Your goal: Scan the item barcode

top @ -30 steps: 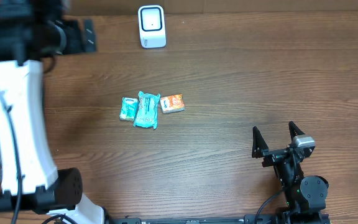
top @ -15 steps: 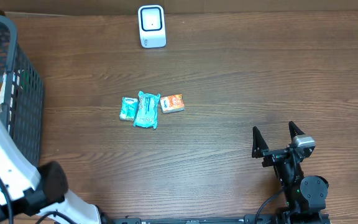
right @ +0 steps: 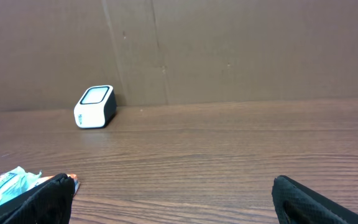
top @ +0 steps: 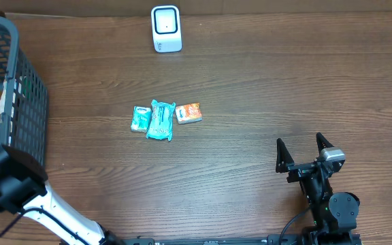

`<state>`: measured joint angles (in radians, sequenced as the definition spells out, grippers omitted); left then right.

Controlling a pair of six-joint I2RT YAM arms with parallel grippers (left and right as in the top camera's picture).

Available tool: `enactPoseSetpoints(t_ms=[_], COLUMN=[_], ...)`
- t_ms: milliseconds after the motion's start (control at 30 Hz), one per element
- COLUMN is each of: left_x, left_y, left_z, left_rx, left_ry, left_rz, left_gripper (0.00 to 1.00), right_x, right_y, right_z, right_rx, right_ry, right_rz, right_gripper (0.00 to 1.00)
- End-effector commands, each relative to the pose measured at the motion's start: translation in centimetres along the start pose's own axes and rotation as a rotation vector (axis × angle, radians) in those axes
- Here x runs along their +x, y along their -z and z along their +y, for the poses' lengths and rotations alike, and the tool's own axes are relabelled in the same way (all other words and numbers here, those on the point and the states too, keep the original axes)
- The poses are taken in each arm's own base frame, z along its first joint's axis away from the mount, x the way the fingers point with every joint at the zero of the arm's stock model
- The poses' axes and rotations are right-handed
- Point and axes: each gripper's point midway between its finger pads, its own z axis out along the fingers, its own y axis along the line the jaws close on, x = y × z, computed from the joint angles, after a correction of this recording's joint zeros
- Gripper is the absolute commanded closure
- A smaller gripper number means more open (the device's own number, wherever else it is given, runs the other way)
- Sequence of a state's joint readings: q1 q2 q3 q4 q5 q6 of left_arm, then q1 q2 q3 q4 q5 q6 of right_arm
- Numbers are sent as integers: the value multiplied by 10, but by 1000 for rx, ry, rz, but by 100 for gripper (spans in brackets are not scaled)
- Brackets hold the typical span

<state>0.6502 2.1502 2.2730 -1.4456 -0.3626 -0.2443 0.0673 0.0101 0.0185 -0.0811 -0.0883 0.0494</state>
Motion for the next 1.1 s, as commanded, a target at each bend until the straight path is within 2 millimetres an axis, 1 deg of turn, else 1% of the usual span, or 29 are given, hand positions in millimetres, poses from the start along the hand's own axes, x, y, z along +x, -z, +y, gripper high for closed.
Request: enactPoseSetpoints(t_ms=[0,133,200,233,333,467,567,700,867,933,1000,1067], left_x=[20,32,37,43,51,53,50,43,32,29,24,17], left_y=[-47,-75,-86,-98,-113,-127,-131,-138,-139,-139,-139,-138], left_z=[-18,-30,-33,-34,-34,-39,-42,-46,-46,-47,-44,-35], left_rx=[-5,-2,-2,-3,-3,2,5,10,10,11,-18,-85], left_ry=[-141,-236,-260,-281,-312,-350,-354,-402,-386,-390,-398,-392], left_rz=[91,109,115,124,137,118,95,52,7,-5,-23,-44], left_gripper=[14,11,8,5,3,0,0,0,7,7,7,7], right_x=[3,3,3,3,3,3,3,3,3,3,3,3], right_y=[0,0,0,0,0,0,0,0,0,0,0,0], right_z=[-1,-1,-1,-1,-1,-1,-1,-1,-1,-1,-1,-1], right_rx=[4,4,4,4,4,4,4,4,4,4,4,4], right_ry=[-3,-3,-3,-3,-3,-3,-3,-3,-3,-3,-3,-3], right_rz=[0,0,0,0,0,0,0,0,0,0,0,0], right_gripper=[0,0,0,0,0,0,0,0,0,0,0,0])
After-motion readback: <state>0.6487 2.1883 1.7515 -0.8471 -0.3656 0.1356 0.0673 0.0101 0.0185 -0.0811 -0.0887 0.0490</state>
